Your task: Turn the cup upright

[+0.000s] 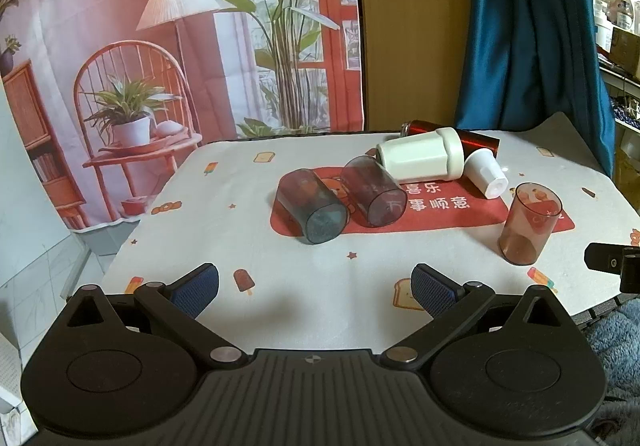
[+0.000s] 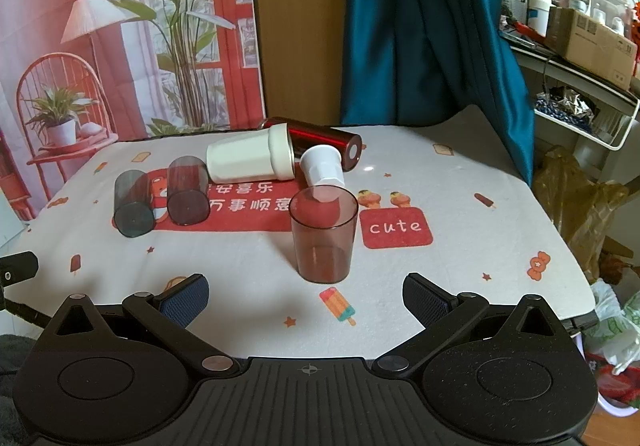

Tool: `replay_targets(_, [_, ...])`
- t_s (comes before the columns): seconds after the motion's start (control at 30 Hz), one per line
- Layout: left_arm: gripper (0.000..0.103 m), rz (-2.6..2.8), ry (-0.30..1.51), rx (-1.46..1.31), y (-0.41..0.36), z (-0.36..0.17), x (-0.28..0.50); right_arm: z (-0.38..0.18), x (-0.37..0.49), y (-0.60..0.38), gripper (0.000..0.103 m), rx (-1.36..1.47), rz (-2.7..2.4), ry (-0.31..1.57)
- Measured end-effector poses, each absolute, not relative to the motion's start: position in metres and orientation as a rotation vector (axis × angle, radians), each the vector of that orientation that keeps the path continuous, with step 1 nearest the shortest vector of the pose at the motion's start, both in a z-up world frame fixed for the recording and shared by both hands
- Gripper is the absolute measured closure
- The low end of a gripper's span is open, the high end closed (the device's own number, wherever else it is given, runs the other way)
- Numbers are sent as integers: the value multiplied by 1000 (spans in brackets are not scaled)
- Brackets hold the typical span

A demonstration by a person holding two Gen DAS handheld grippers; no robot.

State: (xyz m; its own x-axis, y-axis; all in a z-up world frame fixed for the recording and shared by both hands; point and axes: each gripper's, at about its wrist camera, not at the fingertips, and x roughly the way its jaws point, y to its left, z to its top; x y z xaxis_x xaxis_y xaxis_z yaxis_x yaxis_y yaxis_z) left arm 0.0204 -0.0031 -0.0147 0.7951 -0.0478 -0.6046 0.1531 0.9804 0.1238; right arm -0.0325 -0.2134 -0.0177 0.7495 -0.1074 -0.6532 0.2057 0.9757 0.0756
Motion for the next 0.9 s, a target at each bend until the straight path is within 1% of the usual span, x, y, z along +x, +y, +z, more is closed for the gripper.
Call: replay_targets(0.9, [0, -108, 645, 169, -4, -15, 21, -20, -33, -216, 0, 149, -174, 704])
